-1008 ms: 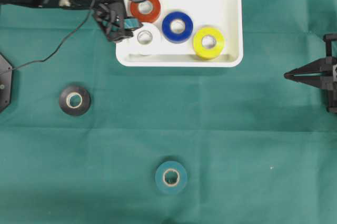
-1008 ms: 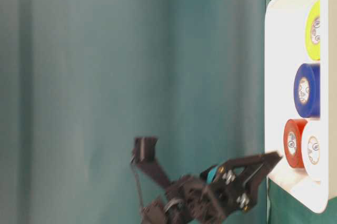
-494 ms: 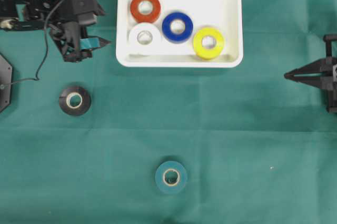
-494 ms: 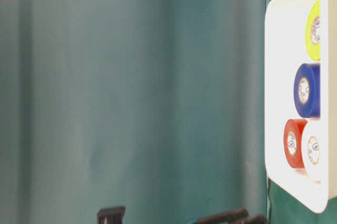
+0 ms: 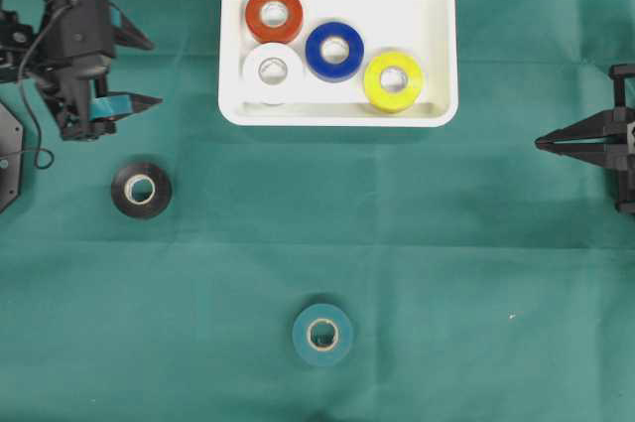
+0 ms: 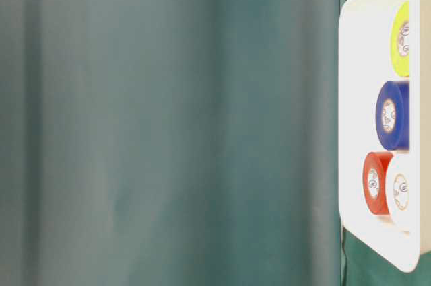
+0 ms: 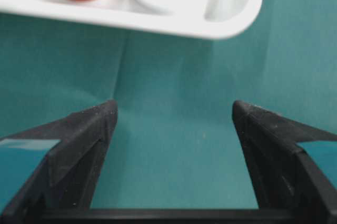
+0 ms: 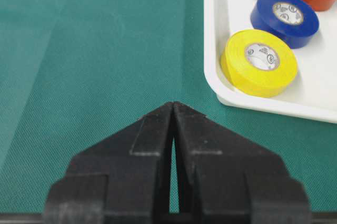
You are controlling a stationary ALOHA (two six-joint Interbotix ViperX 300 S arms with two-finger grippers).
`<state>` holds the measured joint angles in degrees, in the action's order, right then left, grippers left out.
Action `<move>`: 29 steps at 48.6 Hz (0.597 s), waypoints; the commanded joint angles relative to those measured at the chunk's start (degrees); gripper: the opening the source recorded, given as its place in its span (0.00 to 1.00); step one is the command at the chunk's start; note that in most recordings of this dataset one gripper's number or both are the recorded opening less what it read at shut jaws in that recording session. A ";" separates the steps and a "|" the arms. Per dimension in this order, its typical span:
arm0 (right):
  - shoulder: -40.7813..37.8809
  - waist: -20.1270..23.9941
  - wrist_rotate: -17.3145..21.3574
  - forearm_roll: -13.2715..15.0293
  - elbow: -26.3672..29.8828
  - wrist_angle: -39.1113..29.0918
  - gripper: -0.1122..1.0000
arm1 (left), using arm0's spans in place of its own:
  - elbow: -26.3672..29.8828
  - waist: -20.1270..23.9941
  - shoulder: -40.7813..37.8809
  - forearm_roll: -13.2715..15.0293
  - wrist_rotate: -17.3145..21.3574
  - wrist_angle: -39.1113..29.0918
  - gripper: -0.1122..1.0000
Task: Put the tape into the white case with the left arm.
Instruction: 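Withdraw the left gripper leftward toward the black tape roll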
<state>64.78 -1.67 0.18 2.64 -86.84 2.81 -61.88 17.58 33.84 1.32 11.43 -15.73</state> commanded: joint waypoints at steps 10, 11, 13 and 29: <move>-0.35 0.00 0.09 0.18 0.62 0.53 0.02 | -1.93 -4.75 4.04 0.09 -0.09 0.18 0.89; -0.35 0.00 0.09 0.18 0.62 0.62 0.02 | -2.11 -5.36 4.13 0.09 -0.09 0.18 0.89; -0.44 0.00 0.09 0.18 0.62 0.53 0.02 | -2.29 -6.94 4.22 0.18 -0.18 0.18 0.89; -0.35 0.00 0.09 0.18 0.62 0.53 0.02 | -2.90 -16.87 4.39 0.35 -0.62 0.18 0.89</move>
<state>64.78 -1.67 0.18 2.64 -86.84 2.81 -65.13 2.64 38.14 1.49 10.90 -15.82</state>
